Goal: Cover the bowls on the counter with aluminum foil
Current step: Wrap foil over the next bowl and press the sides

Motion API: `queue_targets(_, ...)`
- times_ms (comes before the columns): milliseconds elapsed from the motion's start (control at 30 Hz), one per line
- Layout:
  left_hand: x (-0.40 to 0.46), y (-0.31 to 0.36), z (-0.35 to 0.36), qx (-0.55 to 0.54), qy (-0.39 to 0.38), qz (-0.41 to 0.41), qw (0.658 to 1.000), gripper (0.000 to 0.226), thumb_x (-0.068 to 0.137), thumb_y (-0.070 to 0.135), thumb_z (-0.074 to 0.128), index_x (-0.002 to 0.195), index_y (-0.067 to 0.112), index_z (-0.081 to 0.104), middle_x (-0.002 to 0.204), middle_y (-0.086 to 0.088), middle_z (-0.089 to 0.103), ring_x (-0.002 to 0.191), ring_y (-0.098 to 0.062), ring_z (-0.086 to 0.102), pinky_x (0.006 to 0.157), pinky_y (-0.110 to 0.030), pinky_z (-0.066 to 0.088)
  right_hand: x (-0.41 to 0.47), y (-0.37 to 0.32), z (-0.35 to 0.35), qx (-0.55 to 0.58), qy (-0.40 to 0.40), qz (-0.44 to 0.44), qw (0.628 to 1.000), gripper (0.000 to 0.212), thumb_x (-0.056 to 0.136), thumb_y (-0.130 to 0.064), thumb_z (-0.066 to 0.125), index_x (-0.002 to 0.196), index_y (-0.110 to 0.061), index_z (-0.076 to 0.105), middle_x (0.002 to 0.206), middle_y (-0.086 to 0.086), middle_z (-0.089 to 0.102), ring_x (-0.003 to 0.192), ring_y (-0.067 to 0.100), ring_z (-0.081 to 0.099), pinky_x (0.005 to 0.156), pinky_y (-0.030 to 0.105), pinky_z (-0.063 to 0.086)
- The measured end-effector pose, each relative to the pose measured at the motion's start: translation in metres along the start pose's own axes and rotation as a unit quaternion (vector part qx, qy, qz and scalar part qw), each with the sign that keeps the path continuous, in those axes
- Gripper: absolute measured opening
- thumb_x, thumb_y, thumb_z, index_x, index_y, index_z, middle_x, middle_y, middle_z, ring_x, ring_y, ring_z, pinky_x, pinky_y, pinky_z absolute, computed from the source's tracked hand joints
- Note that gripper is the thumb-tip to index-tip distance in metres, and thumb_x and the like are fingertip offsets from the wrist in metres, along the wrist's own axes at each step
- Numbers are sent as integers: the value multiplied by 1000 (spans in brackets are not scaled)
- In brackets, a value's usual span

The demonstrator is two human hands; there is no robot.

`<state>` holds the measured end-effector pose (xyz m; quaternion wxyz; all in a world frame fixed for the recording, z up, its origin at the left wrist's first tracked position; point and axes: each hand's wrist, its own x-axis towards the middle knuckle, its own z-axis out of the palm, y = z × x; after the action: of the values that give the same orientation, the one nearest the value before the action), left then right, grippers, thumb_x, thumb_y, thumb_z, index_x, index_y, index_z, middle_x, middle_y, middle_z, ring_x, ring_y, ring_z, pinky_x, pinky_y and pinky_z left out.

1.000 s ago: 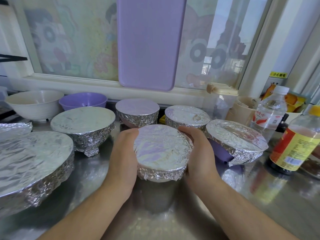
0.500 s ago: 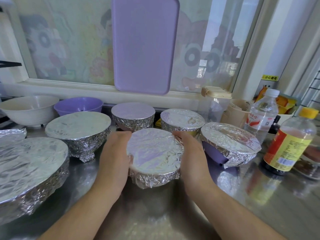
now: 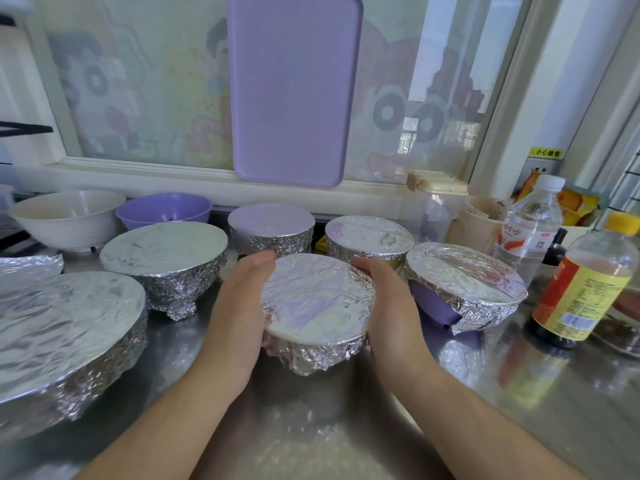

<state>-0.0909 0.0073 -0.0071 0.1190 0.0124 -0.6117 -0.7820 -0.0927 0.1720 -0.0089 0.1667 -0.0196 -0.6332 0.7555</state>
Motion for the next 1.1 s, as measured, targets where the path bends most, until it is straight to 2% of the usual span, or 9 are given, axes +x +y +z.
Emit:
queue_targets(133,0,3,-1,36,21,28,999,46,83,49,58,120,28,75,124,5,72,120,-19,66,108,-47,48,6,-3,-2,41,5,29,999,38,93,-38,55,87,-1,64,92,12,66,86,20,58,76,39,46)
queue_targets(233,2,6,-2,76,8,47,996,47,86,53,55,125,33,73,127,12,71,123,-12,63,117,-52,43,-4,-9,-5,10,24,-17,1000,44,79,-53,58,93,-16,75,103,7,75,98,26,67,87,49,50)
queue_targets(333,4,9,-2,63,-36,23,997,47,91,49,60,135,35,69,134,20,68,128,-2,60,121,-45,39,-9,-4,-7,-9,-2,-41,999,26,95,-41,60,97,-20,73,101,-6,73,101,11,67,94,35,50)
queue_targets(400,5,6,-3,60,-46,13,997,58,81,57,63,135,38,68,136,21,66,131,-1,58,121,-45,38,-11,0,-6,-32,-20,-49,998,22,107,-26,54,91,-20,69,86,-17,68,86,-1,61,82,22,48)
queue_targets(533,4,1,-4,46,-14,3,999,52,82,52,59,129,34,72,134,14,68,128,-7,61,120,-44,40,-5,0,-4,-62,-6,-34,997,26,107,-20,50,93,-5,66,81,-13,63,79,3,56,76,25,47)
queue_targets(700,7,-4,-5,42,3,-8,999,28,98,36,61,121,28,74,124,7,73,119,-14,67,103,-36,49,0,-4,1,-51,-6,-7,999,30,95,-37,52,95,-10,65,106,13,70,102,36,65,88,43,48)
queue_targets(933,5,1,-4,65,14,8,998,36,91,45,59,120,30,75,122,9,72,116,-11,67,111,-44,48,-8,-7,-4,-4,10,-19,1000,28,86,-51,59,85,-26,72,91,-6,65,97,21,59,91,43,42)
queue_targets(1000,5,2,-4,52,5,1,999,45,88,49,59,126,30,73,127,10,72,121,-12,66,115,-46,45,-11,-4,-3,-1,4,-40,999,28,91,-47,59,93,-24,74,96,-6,72,102,18,65,94,36,48)
queue_targets(1100,3,-1,-2,5,-12,-10,1000,28,102,36,58,124,30,75,125,8,74,121,-14,67,114,-44,46,-15,-1,-1,-33,4,-55,998,22,107,-24,52,95,-20,70,84,-27,70,82,-13,60,75,3,44)
